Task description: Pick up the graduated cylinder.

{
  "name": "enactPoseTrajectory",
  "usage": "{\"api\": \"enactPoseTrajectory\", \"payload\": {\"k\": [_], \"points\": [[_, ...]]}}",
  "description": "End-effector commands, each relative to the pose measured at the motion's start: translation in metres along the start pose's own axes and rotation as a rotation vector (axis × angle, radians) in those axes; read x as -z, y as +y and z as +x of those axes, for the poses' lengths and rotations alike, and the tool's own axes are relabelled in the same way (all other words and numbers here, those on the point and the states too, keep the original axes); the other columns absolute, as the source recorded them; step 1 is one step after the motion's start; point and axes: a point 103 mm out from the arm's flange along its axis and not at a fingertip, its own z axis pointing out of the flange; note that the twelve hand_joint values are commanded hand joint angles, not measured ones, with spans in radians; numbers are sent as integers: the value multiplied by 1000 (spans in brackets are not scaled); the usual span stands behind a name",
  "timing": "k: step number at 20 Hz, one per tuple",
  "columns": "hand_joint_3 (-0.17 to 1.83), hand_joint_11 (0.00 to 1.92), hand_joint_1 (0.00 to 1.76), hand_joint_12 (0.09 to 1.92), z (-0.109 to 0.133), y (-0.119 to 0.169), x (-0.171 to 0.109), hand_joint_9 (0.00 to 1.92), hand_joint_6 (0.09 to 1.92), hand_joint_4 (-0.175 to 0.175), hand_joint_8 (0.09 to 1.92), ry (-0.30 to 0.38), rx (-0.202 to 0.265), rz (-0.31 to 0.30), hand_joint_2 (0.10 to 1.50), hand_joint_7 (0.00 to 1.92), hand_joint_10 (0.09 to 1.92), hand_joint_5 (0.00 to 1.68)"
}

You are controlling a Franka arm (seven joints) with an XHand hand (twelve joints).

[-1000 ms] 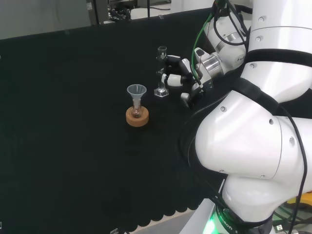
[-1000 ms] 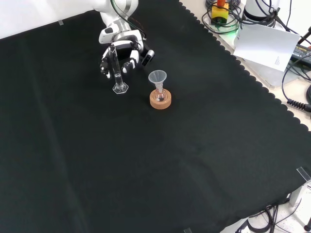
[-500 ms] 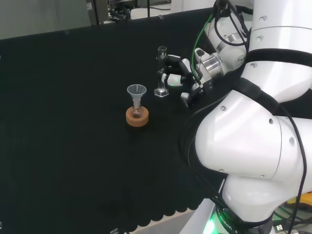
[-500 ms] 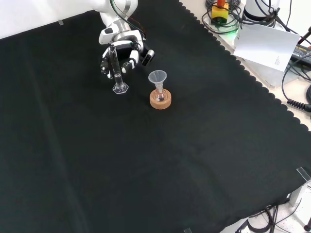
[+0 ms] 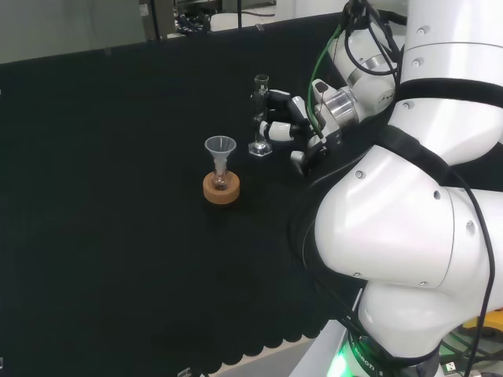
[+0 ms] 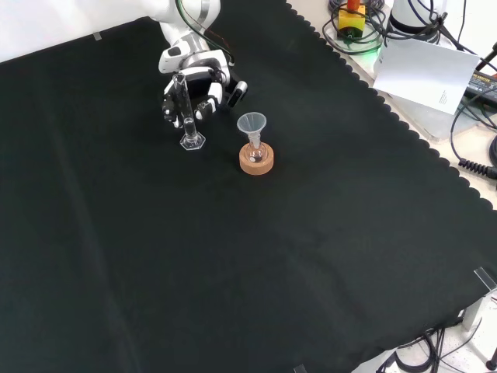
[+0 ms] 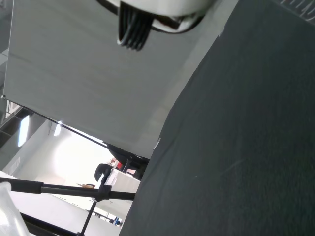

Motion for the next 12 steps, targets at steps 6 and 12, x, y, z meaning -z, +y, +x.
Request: {"api": "enactPoseTrajectory", "payload": {"k": [6, 12], "points": [[654, 950, 1187, 941, 4, 1, 3, 1174, 558, -3, 451, 9, 2, -7, 757, 913, 129, 724], [660, 891, 1171, 958, 2, 2, 8, 1126, 575, 4, 424, 10, -2, -13, 740, 831, 100, 689]]}}
